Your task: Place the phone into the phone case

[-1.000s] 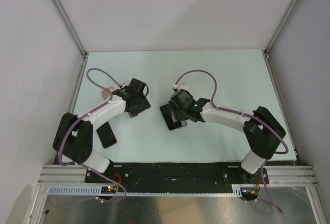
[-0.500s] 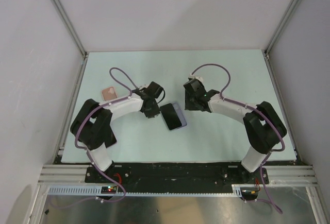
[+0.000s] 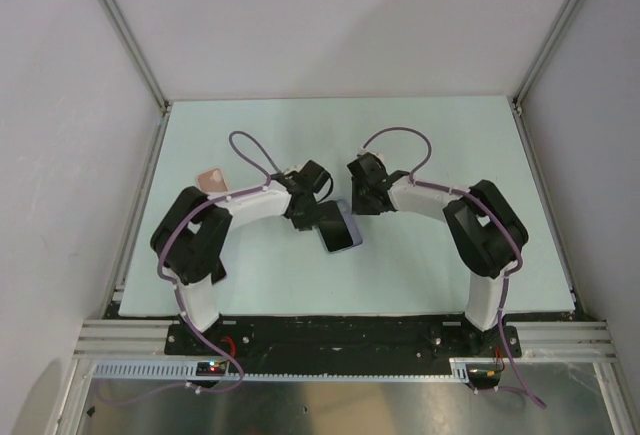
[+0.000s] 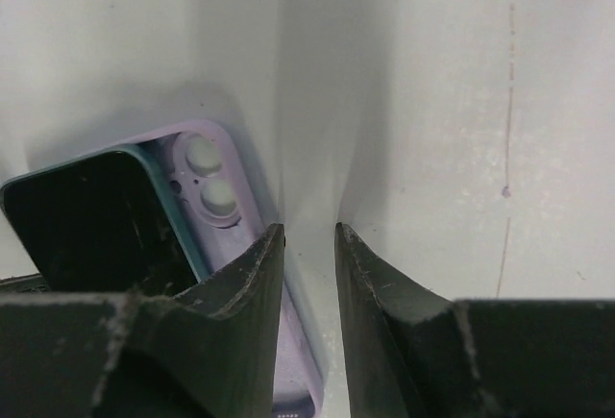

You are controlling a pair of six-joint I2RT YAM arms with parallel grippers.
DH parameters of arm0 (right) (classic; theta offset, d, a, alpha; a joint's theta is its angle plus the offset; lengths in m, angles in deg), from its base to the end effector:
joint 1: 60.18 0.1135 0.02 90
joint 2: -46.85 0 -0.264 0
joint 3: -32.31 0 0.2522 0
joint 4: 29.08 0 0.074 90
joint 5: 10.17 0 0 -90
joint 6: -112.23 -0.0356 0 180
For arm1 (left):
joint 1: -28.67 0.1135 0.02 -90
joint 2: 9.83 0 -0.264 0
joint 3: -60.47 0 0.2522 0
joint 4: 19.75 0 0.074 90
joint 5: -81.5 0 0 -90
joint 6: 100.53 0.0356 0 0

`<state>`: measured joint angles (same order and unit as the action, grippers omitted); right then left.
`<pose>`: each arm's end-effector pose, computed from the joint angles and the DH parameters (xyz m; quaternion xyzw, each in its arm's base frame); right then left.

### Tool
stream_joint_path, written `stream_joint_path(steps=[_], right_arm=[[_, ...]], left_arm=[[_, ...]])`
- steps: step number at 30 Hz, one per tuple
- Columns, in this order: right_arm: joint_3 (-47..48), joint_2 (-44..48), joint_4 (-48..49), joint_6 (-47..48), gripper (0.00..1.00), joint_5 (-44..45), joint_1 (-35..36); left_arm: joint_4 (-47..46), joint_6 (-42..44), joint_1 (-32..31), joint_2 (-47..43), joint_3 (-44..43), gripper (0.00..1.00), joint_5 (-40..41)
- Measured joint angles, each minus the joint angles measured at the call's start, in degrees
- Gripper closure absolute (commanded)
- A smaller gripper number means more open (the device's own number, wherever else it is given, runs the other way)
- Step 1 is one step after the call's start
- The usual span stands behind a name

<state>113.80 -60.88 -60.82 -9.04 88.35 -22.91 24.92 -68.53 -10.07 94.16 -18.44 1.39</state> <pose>0.3092 0.2287 0.1609 -0.0297 0.9583 0.0959 0.2675 0.2768 -0.2143 0.1604 -0.1790 0.9644 -0.0745 0.1798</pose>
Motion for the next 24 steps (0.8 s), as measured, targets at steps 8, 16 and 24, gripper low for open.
stream_joint_path(steps=[8,16,24], right_arm=[[0.8,-0.9,0.9,0.0,0.68,-0.6,1.2],[1.4,-1.5,1.6,0.1,0.68,-2.7,2.2],[1.4,-1.5,2.4,3.4,0.64,-8.7,2.5]], left_arm=[[0.1,-0.1,-0.7,0.7,-1.5,0.81,0.0],[1.9,-1.3,-2.9,0.9,-1.7,0.8,0.2],[3.0,-1.9,-4.3,-2.6,2.8,0.72,0.5]])
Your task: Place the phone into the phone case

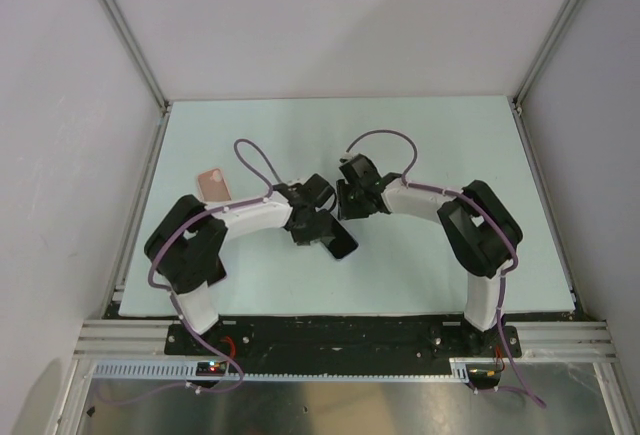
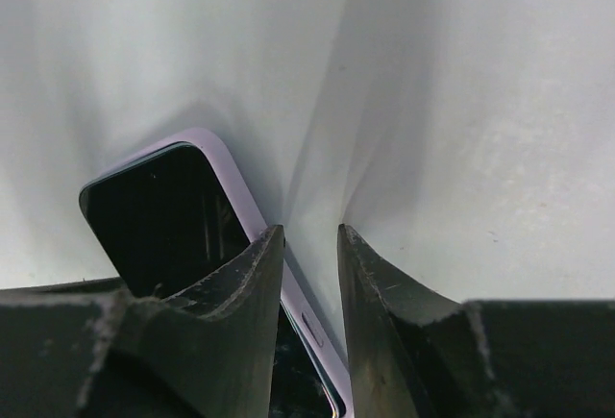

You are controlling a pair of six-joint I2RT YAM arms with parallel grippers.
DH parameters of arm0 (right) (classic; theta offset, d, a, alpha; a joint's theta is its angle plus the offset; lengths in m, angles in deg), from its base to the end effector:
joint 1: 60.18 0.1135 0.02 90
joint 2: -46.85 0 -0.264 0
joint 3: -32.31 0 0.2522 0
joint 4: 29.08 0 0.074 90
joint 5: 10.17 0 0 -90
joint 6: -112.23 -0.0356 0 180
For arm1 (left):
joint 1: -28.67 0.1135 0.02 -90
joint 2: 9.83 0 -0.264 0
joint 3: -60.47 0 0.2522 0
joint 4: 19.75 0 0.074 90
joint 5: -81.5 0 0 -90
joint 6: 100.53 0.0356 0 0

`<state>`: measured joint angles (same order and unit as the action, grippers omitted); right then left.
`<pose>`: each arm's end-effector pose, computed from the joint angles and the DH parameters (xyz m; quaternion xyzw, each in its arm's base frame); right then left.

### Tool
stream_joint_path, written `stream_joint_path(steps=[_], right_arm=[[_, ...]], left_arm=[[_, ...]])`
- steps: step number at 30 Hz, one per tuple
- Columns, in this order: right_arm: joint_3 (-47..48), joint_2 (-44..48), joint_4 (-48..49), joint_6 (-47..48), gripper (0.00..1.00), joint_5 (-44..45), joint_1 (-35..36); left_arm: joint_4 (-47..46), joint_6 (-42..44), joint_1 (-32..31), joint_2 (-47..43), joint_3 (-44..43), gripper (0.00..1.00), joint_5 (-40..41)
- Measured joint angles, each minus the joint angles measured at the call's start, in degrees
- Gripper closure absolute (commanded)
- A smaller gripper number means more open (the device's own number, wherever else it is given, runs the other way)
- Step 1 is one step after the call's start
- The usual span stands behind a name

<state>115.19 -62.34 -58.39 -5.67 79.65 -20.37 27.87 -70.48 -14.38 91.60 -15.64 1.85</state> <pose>0.3032 0.2528 0.1606 -0.0996 0.9501 0.1659 0.2446 0.2472 -0.2221 0.1602 -0.1580 0.9722 -0.0601 0.1618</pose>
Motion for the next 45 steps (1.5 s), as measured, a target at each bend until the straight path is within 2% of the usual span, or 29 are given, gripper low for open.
stream_joint_path(steps=[5,9,13,18,23,28,34,45], right_arm=[[0.0,0.0,0.7,1.7,0.59,-3.8,0.5],[0.0,0.0,0.7,2.3,0.5,-5.1,1.0],[0.0,0.3,0.1,2.5,0.35,-5.5,1.2],[0.0,3.5,-2.0,3.3,0.14,-3.5,1.2],[-3.4,10.7,-0.7,6.8,0.03,-2.3,2.9],[-5.2,12.6,1.6,12.7,0.01,-5.1,7.0],[-5.6,10.3,2.1,19.1,0.01,-6.1,8.5],[-5.6,7.0,2.7,24.2,0.01,-4.8,10.1]], left_arm=[[0.7,0.3,-0.2,-3.7,3.5,0.7,0.1],[-0.1,0.5,-0.1,-9.3,6.5,0.68,1.0],[-1.9,1.9,0.6,-15.1,7.4,0.63,1.5],[-3.5,5.0,4.1,-17.0,7.4,0.57,1.0],[-3.5,6.9,9.2,-17.0,7.4,0.54,-0.2],[-3.6,7.5,13.2,-17.0,7.4,0.49,-2.1],[-4.9,7.5,13.9,-17.9,8.3,0.39,-4.7],[-6.8,7.5,14.0,-19.0,12.9,0.37,-7.1]])
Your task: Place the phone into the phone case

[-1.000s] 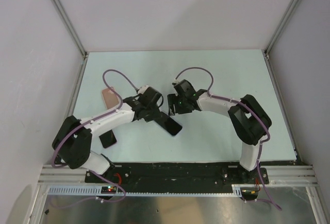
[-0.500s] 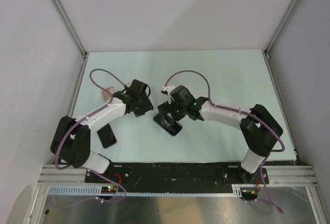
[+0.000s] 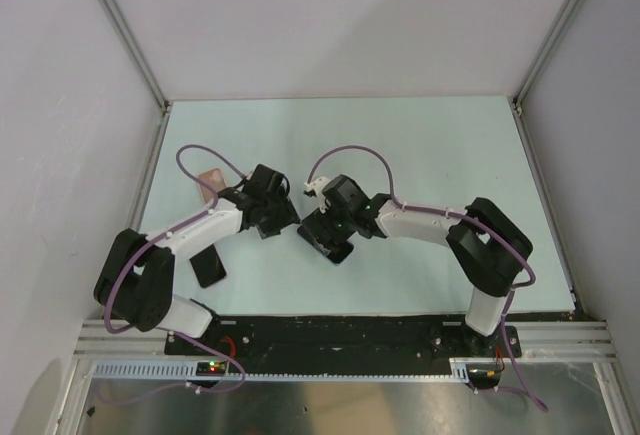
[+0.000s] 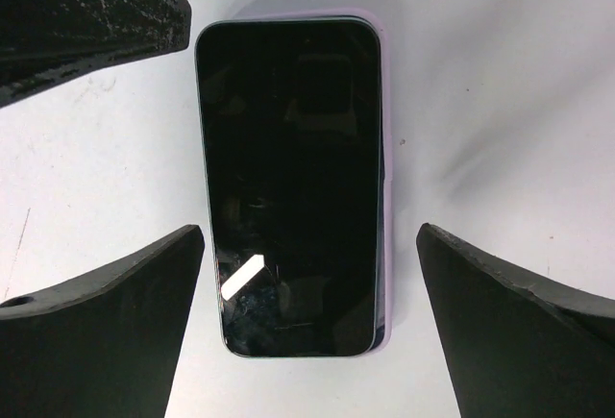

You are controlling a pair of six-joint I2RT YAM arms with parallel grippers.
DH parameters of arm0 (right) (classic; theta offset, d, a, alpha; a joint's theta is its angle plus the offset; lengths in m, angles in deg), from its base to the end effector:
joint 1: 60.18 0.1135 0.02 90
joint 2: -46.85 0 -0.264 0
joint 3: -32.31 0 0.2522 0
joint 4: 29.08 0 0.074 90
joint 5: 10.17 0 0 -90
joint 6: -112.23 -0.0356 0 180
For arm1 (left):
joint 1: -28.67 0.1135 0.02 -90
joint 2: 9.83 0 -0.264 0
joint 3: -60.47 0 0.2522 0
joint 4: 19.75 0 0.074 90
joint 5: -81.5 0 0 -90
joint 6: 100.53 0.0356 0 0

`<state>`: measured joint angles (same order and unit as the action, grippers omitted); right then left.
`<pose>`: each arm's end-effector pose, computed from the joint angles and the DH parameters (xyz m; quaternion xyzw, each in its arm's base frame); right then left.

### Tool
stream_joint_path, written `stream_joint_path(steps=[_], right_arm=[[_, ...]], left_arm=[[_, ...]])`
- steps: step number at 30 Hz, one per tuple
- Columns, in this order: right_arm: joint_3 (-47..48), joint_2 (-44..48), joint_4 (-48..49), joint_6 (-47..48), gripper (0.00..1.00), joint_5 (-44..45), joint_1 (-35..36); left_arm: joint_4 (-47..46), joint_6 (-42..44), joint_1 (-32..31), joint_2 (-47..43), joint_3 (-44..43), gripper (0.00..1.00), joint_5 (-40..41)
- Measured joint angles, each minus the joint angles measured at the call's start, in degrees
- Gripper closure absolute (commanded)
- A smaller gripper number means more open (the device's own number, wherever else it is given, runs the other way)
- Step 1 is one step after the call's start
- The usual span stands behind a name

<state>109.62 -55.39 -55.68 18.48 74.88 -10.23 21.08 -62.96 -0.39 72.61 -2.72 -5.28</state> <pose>0.2375 0.2873 0.1795 -0.3832 0.8621 0.1850 0.2752 0.2440 -0.1333 0.1971 -0.2027 0.9442 -0.1479 0.2132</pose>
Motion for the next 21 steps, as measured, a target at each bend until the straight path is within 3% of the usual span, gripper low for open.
stream_joint_path(steps=[8,13,21], right_arm=[[0.0,-2.1,0.5,0.9,0.01,0.4,0.5],[0.0,-2.6,0.8,0.8,0.09,1.3,0.7],[0.0,-2.7,0.9,0.3,0.24,1.6,0.8]], left_arm=[[-0.9,0.0,0.0,-0.9,0.4,0.4,-0.7],[-1.6,0.0,0.0,-1.1,0.6,0.45,-1.1],[-2.8,-0.2,0.0,-1.1,1.4,0.62,-3.5]])
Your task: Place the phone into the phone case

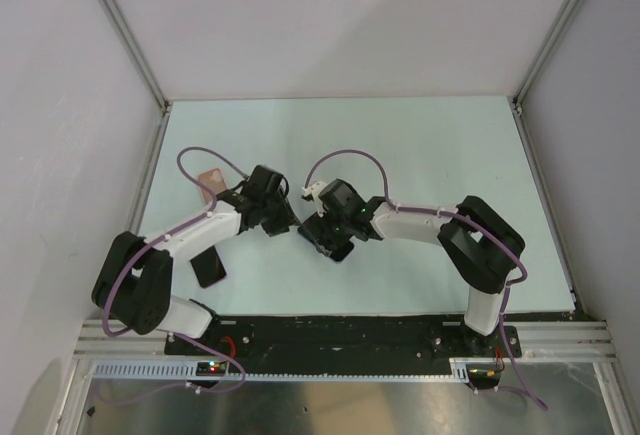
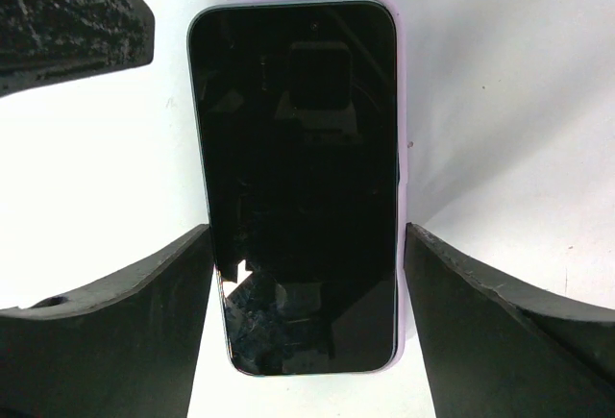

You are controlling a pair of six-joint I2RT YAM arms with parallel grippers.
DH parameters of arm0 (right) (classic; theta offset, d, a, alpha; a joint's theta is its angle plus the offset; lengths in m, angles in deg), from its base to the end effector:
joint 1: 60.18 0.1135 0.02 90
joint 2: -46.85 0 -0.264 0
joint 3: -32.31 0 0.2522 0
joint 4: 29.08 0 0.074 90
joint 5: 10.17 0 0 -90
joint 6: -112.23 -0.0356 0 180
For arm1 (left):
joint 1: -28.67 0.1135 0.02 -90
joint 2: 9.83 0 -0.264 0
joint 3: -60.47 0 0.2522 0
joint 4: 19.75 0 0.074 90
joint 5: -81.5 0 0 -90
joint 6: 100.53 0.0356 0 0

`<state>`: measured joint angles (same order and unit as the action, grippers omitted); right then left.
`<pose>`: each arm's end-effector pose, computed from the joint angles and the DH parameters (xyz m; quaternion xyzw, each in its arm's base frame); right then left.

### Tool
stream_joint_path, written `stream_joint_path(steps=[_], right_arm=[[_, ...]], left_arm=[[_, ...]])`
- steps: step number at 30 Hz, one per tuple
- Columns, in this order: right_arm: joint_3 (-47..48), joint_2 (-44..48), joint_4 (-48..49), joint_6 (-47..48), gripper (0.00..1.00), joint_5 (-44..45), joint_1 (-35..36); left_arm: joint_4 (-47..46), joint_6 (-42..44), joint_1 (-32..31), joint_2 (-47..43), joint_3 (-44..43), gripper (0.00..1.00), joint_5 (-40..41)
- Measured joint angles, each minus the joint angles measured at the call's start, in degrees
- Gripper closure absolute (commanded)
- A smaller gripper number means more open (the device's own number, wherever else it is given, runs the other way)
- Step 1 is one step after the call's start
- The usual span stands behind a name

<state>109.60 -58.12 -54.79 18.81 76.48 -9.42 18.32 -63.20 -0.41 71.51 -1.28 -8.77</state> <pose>0.2368 0.2932 0.1635 -0.3894 0.8655 0.1677 0.2669 0.2415 -0.1345 0.1973 -0.1957 0.9403 -0.1840 0.2091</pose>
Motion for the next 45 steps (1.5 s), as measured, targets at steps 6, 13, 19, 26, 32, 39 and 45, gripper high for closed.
stream_joint_path(steps=[6,13,19,26,32,39,45], right_arm=[[0.0,-0.3,0.3,-0.6,0.29,-0.2,-0.3],[0.0,-0.4,0.4,-1.0,0.29,-0.4,-0.4],[0.0,-0.4,0.5,-1.0,0.29,-0.4,-0.5],[0.0,-0.5,0.5,-1.1,0.29,-0.7,-0.6],[0.0,-0.5,0.5,-1.1,0.3,-1.0,-0.8],[0.0,-0.5,0.8,-2.2,0.33,-1.2,-1.0],[0.0,-0.5,1.0,-3.1,0.34,-1.7,-1.4]], left_arm=[[-2.3,-0.6,-0.3,1.4,0.0,0.73,-2.0],[-4.9,-1.5,-0.6,4.8,0.0,0.79,-3.6],[-6.8,-1.9,-0.6,6.9,0.4,0.83,-4.5],[-9.9,-3.1,-0.6,7.6,2.1,0.79,-4.7],[-11.3,-3.4,-0.6,6.0,3.1,0.63,-4.3],[-7.4,-3.2,-1.2,1.1,4.4,0.68,0.7],[-5.6,-3.2,-2.7,1.2,4.3,0.71,4.9]])
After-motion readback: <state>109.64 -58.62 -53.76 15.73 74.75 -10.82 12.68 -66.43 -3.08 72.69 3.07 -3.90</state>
